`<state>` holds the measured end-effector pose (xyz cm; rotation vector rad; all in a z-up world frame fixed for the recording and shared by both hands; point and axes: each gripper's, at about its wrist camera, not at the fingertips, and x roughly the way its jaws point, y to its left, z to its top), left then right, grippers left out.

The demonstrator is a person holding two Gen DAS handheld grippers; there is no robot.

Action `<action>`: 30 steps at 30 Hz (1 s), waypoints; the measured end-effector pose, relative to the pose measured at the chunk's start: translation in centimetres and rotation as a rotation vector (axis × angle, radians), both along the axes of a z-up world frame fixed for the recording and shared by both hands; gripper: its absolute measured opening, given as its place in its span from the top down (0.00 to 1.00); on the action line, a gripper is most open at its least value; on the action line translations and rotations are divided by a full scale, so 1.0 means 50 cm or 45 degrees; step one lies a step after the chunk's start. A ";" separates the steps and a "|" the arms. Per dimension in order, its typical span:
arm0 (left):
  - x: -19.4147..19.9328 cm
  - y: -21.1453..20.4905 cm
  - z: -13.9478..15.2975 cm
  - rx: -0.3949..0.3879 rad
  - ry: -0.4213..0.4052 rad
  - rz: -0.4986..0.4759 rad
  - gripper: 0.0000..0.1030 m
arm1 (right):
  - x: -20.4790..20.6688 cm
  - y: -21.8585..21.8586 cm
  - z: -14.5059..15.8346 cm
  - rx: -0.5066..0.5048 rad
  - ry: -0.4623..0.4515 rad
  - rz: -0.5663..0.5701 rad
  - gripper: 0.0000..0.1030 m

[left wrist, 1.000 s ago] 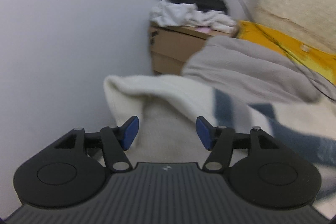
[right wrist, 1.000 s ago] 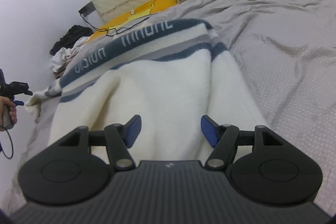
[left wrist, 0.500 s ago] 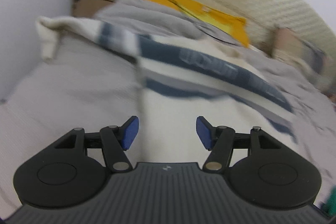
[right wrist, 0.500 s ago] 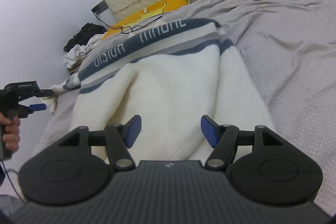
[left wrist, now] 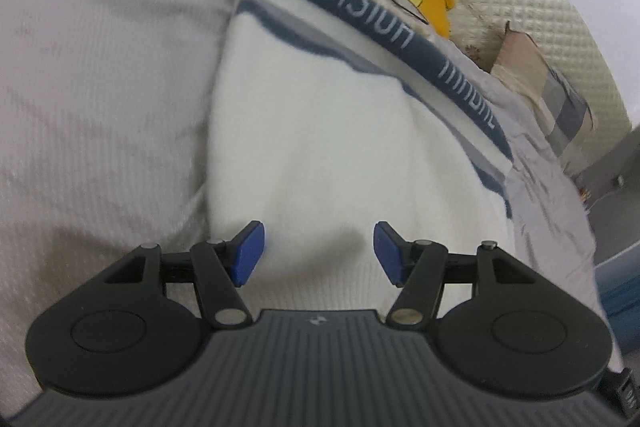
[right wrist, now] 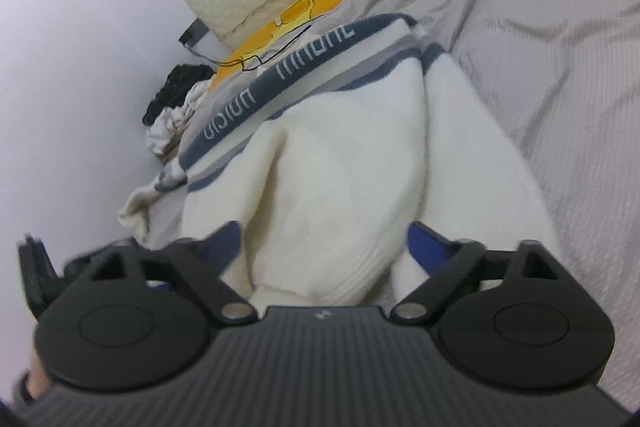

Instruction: Fold large clothes

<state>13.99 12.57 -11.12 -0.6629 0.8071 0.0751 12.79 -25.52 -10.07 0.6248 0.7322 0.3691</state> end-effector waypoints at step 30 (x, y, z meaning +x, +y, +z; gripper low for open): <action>-0.007 0.014 -0.091 -0.234 0.152 -0.019 0.54 | 0.072 0.041 -0.112 0.120 0.290 0.104 0.84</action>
